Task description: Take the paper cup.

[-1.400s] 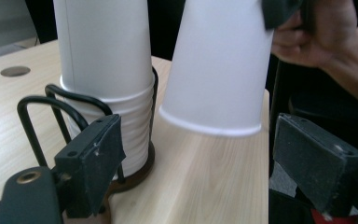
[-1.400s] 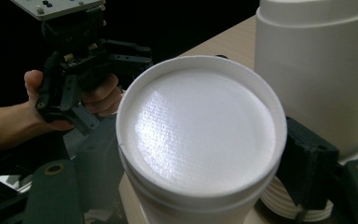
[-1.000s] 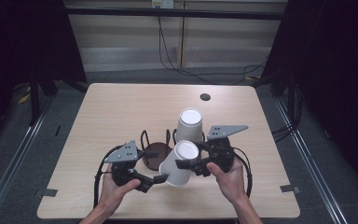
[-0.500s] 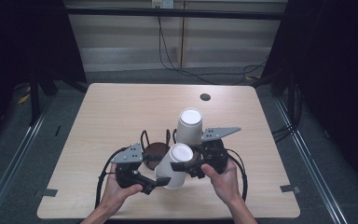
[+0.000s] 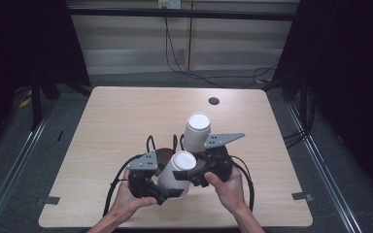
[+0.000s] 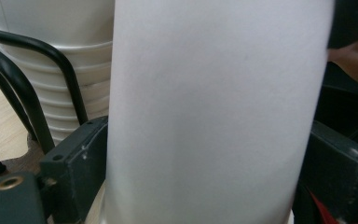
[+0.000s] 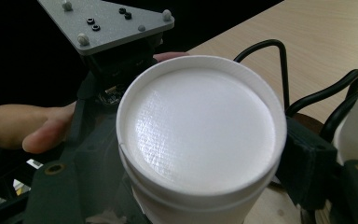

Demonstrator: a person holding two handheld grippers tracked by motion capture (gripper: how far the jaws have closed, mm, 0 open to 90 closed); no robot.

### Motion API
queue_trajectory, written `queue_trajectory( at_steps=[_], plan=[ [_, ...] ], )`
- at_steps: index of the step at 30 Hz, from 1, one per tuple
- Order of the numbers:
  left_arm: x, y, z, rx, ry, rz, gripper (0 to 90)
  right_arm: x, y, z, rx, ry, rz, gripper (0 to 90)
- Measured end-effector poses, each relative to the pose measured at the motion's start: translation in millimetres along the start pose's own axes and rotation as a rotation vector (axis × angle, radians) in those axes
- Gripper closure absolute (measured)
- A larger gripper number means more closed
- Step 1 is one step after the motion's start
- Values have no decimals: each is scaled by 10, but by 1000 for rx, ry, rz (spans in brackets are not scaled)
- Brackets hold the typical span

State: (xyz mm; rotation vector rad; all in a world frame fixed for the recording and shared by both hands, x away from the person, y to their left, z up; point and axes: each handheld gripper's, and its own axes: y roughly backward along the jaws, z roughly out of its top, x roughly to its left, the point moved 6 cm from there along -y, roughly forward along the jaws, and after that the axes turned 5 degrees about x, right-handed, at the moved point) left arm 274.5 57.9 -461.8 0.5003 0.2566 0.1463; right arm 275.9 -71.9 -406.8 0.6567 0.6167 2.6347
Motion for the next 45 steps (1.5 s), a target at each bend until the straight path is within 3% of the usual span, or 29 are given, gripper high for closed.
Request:
queue_trajectory(
  at_steps=[5, 8, 13, 22, 24, 27, 37, 41, 44, 45],
  plan=[
    [3, -85, -47, 45, 13, 7, 89, -3, -3, -11, -8, -9, 4, 258],
    [-23, -116, -56, 51, -4, 7, 88, -6, -7, -16, -5, -11, 9, 258],
    [-28, -84, -60, 40, -5, 6, 107, -14, -5, -21, -17, -24, 17, 256],
    [-37, -26, -64, 87, -17, 2, 166, -9, -13, -31, -11, -40, 34, 231],
    [-56, -11, -85, 91, 2, -6, 169, -4, -34, -40, -5, -34, 34, 220],
    [-84, 13, -105, 107, -5, 0, 171, 5, -65, -54, 18, -28, 37, 153],
    [-12, 94, -139, 157, 29, -23, 176, -12, 3, -72, 13, -3, 46, 143],
    [-9, 108, -165, 201, 23, -15, 177, -2, 37, -86, 20, 11, 49, 142],
    [-12, 119, -162, 223, 13, -9, 178, -28, 91, -82, 26, 6, 21, 142],
    [-10, 118, -158, 226, 12, -10, 178, -31, 107, -84, 25, 5, 35, 142]
  ],
)
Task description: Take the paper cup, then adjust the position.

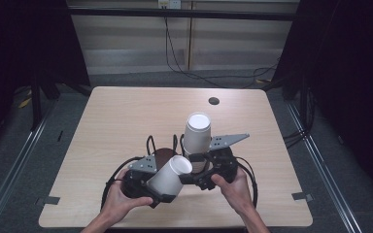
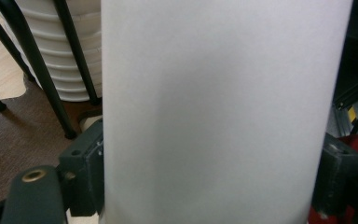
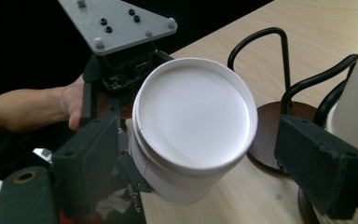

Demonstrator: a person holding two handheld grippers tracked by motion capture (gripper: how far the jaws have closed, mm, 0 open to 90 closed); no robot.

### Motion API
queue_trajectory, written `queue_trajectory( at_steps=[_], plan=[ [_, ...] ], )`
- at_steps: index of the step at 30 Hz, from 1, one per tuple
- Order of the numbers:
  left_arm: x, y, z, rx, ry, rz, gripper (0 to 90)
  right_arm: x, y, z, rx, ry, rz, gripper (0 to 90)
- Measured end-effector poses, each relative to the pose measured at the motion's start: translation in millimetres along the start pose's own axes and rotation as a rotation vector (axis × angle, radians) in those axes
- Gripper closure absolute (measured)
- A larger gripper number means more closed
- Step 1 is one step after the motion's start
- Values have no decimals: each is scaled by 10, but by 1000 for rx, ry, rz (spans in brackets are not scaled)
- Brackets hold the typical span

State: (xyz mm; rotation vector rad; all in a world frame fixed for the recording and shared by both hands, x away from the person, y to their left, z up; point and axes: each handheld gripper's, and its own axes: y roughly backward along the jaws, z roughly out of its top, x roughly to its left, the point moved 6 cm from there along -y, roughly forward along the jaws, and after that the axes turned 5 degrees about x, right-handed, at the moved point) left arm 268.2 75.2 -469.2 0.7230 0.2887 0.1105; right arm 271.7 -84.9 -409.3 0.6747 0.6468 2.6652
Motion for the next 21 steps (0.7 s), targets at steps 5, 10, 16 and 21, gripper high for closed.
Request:
queue_trajectory(
  at_steps=[5, 10, 16, 21],
  plan=[
    [42, 2, -20, 43, 3, 7, 178, 1, 5, -44, 36, 18, 9, 142],
    [102, 29, -29, 92, -11, 27, 178, 30, 16, -91, 68, 60, 41, 142],
    [140, 74, -75, 142, -13, 34, 178, 21, -7, -133, 125, 78, 33, 143],
    [139, 78, -75, 161, -13, 40, 178, -5, -54, -198, 191, 82, 37, 144]
  ],
)
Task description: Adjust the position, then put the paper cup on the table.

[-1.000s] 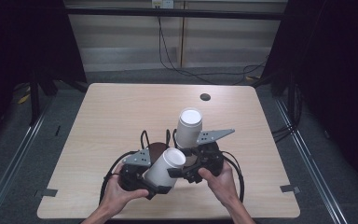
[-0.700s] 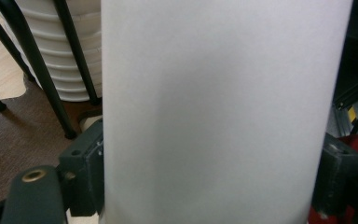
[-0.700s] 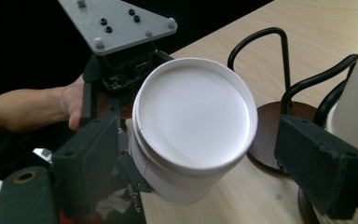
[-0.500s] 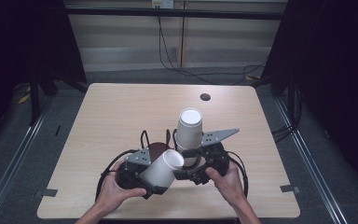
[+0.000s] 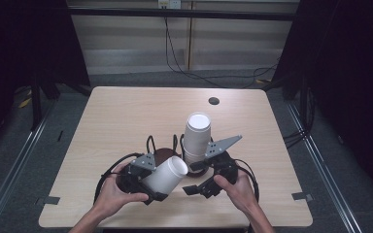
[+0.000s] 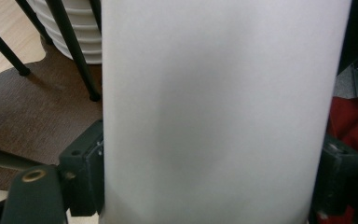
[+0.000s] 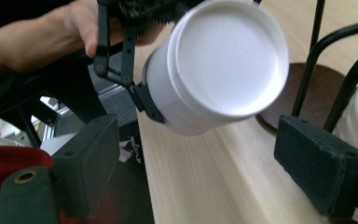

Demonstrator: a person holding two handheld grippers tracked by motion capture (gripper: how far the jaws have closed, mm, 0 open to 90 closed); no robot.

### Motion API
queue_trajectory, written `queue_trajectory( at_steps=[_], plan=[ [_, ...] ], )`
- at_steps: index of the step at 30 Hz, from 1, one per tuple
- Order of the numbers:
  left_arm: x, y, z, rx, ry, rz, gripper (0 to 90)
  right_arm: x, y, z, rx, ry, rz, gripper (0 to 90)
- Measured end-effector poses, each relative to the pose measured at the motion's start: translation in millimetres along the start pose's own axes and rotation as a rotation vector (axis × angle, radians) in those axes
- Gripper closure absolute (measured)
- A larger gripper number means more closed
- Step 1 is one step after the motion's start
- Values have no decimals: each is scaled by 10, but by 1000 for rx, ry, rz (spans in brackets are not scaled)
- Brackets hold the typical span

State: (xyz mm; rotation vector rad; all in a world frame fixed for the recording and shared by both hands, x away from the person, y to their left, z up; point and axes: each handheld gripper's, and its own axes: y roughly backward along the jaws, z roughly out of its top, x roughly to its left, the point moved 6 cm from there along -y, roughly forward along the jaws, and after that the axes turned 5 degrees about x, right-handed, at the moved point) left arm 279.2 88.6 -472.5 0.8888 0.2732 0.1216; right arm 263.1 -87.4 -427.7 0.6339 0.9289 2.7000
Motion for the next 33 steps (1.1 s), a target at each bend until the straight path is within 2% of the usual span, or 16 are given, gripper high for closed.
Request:
queue_trajectory(
  at_steps=[2, 3, 4, 5, 7, 10, 11, 14, 16, 20, 24, 25, 26, 28, 31, 33],
  plan=[
    [14, 9, -3, 13, -9, 1, 178, -5, -9, -7, 8, 0, -2, 144],
    [15, 8, -4, 17, -5, 0, 178, -20, -24, -17, 45, 7, -12, 145],
    [20, 4, 0, 22, -1, -1, 178, -21, -18, -12, 55, 9, -21, 145],
    [24, 1, -6, 35, -7, -12, 178, -18, -13, -3, 49, 8, -12, 145],
    [23, -11, -19, 58, -12, -1, 178, -20, -14, 13, 52, 14, -1, 146],
    [2, -27, -31, 81, -31, -8, 178, -41, -46, -2, 76, 19, -13, 148],
    [-18, -19, -28, 88, -51, -14, 178, -44, -52, -12, 83, 19, -11, 150],
    [-32, 34, -5, 90, -62, -15, 178, -39, -55, -52, 128, 43, 10, 202],
    [-30, 46, -3, 97, -64, -17, 179, -22, -23, -58, 115, 52, 43, 203],
    [-27, 41, -3, 142, -83, -31, 178, -22, -24, -79, 127, 55, 46, 203],
    [-23, 41, 8, 145, -97, -25, 178, -20, -55, -105, 164, 45, 83, 203],
    [-20, 46, 6, 149, -101, -21, 181, -23, -52, -114, 179, 47, 75, 201],
    [-22, 48, -2, 162, -102, -22, 181, -31, -39, -117, 191, 52, 52, 189],
    [-32, 40, -9, 187, -115, -11, 181, -29, -23, -108, 183, 45, 66, 167],
    [-69, 18, -19, 238, -140, -17, 182, -34, -53, -121, 229, 44, 68, 165],
    [-83, -9, -20, 257, -150, -10, 182, -44, -83, -124, 242, 48, 86, 149]
  ],
)
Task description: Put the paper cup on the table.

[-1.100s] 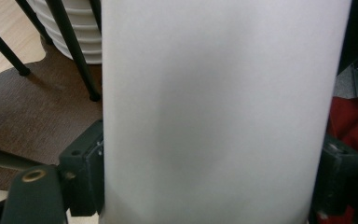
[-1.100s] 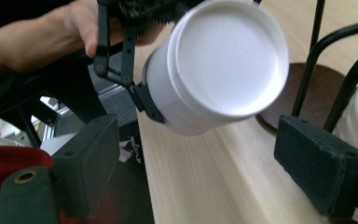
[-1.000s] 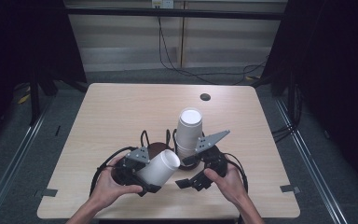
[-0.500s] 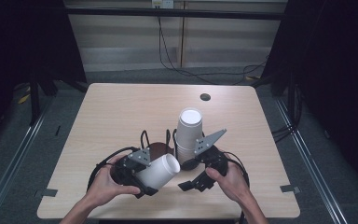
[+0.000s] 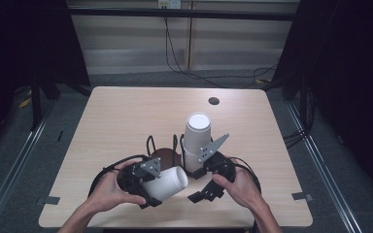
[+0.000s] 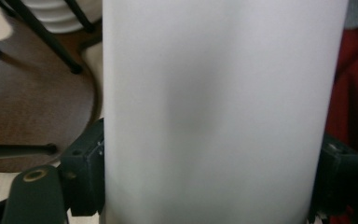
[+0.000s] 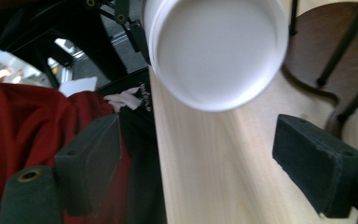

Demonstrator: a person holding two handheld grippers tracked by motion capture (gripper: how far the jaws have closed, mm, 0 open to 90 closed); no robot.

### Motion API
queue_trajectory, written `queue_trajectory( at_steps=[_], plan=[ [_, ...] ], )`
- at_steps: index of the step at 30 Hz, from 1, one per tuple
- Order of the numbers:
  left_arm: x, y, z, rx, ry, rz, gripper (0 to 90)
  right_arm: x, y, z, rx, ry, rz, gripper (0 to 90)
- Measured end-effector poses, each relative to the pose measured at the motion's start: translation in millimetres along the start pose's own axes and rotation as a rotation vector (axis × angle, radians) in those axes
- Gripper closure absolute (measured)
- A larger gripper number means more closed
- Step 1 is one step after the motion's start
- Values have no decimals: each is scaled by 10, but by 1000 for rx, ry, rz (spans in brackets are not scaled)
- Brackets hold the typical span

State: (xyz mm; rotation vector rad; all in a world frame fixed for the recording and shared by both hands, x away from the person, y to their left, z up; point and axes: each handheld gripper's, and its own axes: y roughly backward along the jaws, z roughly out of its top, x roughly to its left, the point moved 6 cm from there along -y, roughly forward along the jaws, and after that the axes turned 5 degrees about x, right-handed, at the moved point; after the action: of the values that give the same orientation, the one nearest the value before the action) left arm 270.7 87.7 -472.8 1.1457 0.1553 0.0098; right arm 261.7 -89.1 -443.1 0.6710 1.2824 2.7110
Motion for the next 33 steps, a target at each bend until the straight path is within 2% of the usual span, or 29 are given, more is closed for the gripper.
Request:
queue_trajectory(
  at_steps=[6, 7, 9, 10, 13, 14, 15, 17, 21, 27, 28, 31, 33],
  plan=[
    [-11, -41, 33, 39, -8, 4, 182, -17, -97, 2, 37, 1, 11, 148],
    [-7, -38, 47, 49, -27, 8, 182, -16, -106, 1, 48, -4, 8, 147],
    [-24, -48, 70, 65, -32, 4, 181, -19, -129, 4, 60, -7, 12, 148],
    [-32, -58, 84, 73, -43, 7, 182, -34, -157, 13, 54, 12, 12, 147],
    [-60, -79, 96, 109, -70, 9, 181, -31, -209, 10, 86, -11, 11, 148],
    [-78, -88, 100, 106, -57, 6, 181, -33, -221, 13, 87, -9, 7, 148],
    [-74, -80, 102, 114, -72, 8, 182, -31, -229, 13, 94, -14, 2, 148],
    [-78, -81, 100, 122, -72, 11, 181, -21, -249, 20, 97, -1, 5, 157],
    [-86, -118, 98, 137, -70, 15, 181, -11, -272, 29, 104, -5, 16, 154],
    [-120, -139, 126, 134, -77, 13, 181, -4, -356, 33, 127, -17, 10, 159],
    [-130, -143, 127, 135, -72, 11, 181, 0, -362, 33, 131, -4, 17, 168],
    [-190, -172, 143, 147, -91, -12, 180, 18, -380, 46, 127, 5, 11, 175],
    [-207, -186, 154, 157, -101, 1, 180, 57, -392, 48, 132, 14, 32, 177]
  ],
)
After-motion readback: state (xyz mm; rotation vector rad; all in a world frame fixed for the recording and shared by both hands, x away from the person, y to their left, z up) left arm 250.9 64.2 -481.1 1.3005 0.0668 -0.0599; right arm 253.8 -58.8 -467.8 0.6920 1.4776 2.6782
